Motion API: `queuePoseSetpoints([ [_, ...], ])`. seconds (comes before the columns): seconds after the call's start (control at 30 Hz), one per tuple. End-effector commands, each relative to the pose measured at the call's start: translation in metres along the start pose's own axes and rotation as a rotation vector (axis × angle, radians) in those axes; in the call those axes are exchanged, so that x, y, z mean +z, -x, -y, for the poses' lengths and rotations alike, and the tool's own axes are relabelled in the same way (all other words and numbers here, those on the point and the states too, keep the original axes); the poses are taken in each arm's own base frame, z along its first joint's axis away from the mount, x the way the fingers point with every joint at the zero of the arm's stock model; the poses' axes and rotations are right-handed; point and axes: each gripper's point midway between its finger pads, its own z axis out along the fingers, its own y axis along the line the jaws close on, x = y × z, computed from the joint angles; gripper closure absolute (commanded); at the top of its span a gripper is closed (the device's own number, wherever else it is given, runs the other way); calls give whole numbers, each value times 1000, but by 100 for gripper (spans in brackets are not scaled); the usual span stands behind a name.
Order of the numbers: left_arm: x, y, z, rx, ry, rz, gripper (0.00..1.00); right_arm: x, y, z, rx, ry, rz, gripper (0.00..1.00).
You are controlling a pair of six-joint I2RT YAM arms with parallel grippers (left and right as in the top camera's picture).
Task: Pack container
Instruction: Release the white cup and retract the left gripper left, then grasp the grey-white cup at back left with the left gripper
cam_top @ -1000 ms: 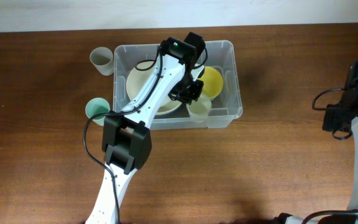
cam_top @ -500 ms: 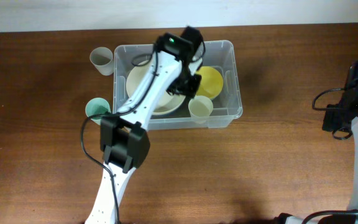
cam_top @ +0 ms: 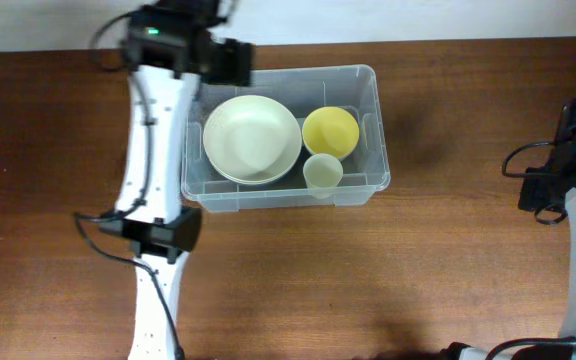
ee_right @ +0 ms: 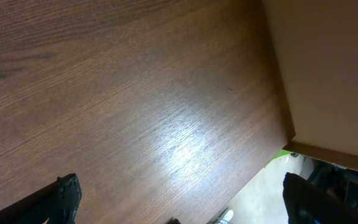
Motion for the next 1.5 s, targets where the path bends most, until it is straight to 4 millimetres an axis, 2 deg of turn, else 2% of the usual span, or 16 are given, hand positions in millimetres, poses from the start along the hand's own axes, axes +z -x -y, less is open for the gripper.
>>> queuePoseSetpoints([
  [0.0, -6, 7, -63, -160, 83, 25, 1, 2, -1, 0, 4, -2, -6, 1],
  [0.07, -3, 5, -93, -249, 111, 17, 1, 2, -1, 0, 4, -2, -6, 1],
  [0.2, 2, -1, -138, -339, 127, -7, 1, 2, -1, 0, 4, -2, -7, 1],
  [0.37, 20, -7, -177, -408, 164, -33, 1, 2, -1, 0, 4, -2, -6, 1],
  [0.7, 87, 0, -172, -409, 91, -51, 0, 2, -1, 0, 5, -2, -7, 1],
  [0.87, 120, -14, -166, -405, 70, -121, 0, 2, -1, 0, 5, -2, -7, 1],
  [1.17, 171, -43, -165, -404, 75, -230, 1, 2, -1, 0, 5, -2, -6, 1],
  [1.47, 199, -62, -164, -405, 77, -295, 1, 2, -1, 0, 4, -2, -7, 1],
])
